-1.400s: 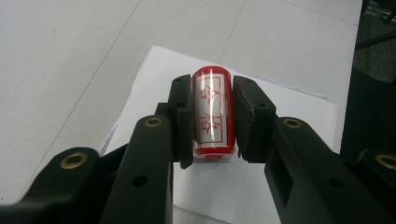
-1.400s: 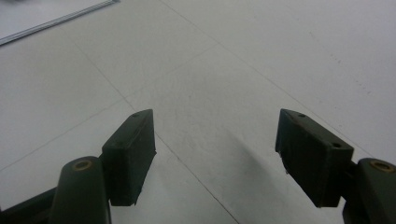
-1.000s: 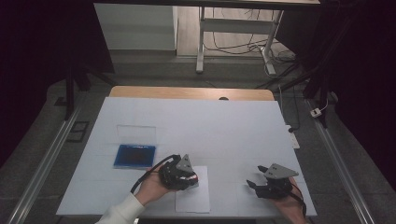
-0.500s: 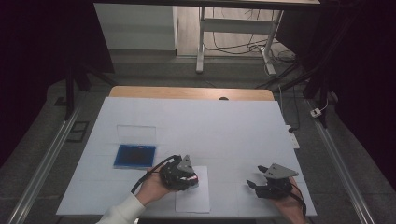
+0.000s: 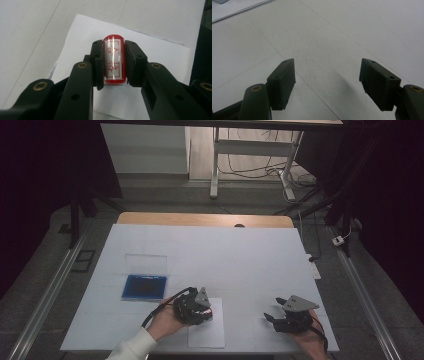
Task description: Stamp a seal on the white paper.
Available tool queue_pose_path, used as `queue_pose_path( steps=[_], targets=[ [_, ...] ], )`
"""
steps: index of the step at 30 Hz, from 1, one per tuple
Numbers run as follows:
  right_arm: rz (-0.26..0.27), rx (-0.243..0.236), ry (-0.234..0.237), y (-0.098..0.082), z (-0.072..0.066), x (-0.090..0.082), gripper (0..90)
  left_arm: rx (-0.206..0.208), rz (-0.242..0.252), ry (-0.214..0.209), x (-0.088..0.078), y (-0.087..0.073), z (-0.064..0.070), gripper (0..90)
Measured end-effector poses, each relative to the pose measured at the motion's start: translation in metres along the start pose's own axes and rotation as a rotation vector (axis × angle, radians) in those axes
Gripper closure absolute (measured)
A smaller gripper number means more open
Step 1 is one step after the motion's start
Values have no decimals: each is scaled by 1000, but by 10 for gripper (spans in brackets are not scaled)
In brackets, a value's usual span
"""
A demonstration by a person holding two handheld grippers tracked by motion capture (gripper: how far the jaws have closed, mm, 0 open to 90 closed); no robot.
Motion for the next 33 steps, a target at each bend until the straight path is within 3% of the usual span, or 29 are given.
queue_pose_path(
  steps=[12, 33],
  targets=[
    [-1, -2, -4, 0, -1, 0, 284, 21, -17, 34, 1, 0, 3, 708],
    [4, -2, -2, 1, -2, 0, 284, 20, -7, 30, 2, -1, 2, 708]
  ],
)
Point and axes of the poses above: each handheld gripper's, and its own axes: x roughly forward along the jaws, y roughly out of its top, z roughly to its right, the point moved 5 cm from there along x, roughly forward along the jaws, and after that the axes turned 4 degrees about -z, right-handed, at the moved point
